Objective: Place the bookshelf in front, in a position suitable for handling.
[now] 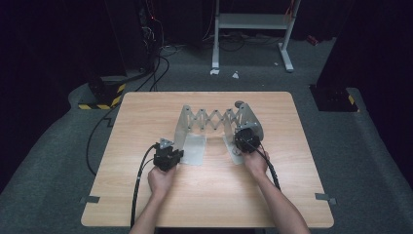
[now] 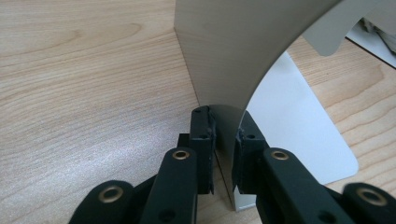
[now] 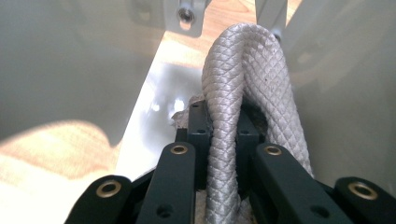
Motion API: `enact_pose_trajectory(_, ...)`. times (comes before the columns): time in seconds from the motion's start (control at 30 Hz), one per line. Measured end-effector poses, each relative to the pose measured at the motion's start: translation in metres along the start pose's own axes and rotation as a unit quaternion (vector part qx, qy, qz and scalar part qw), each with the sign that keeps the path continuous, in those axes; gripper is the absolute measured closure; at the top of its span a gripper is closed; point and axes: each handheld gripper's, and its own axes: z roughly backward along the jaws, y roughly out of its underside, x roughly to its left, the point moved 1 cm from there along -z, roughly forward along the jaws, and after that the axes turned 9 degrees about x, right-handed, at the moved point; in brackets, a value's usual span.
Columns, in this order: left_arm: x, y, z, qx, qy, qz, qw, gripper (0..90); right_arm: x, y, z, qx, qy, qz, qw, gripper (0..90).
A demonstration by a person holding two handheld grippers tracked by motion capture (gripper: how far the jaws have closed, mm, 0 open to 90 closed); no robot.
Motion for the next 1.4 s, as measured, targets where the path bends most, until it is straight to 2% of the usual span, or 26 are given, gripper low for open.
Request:
enact_pose_trajectory(0.37,0.000,0.000,0.000,0.000,0.000,-0.001,1.0000,80.5,-0.002,0.028,0.015,-0.012,-0.009,0.001,0.9999,82.7)
enact_pose_trajectory(0.9,0.000,0.000,0.000,0.000,-0.001,-0.001,1.0000,80.5,0.001,0.010,0.002,-0.009,-0.008,-0.008,0.9999,82.7)
enact_pose_trajectory(1.07,0.000,0.000,0.000,0.000,0.000,0.000,1.0000,80.5,0.000,0.017,0.007,-0.011,-0.006,-0.002,0.9999,82.7)
enact_pose_trajectory(1.23,0.000,0.000,0.000,0.000,-0.001,-0.001,1.0000,80.6,-0.005,0.031,0.015,-0.010,-0.014,-0.005,0.9998,82.7)
enact_pose_trajectory(1.4,0.000,0.000,0.000,0.000,-0.001,-0.001,1.0000,80.5,-0.001,0.034,0.018,-0.007,-0.022,0.001,0.9997,82.8)
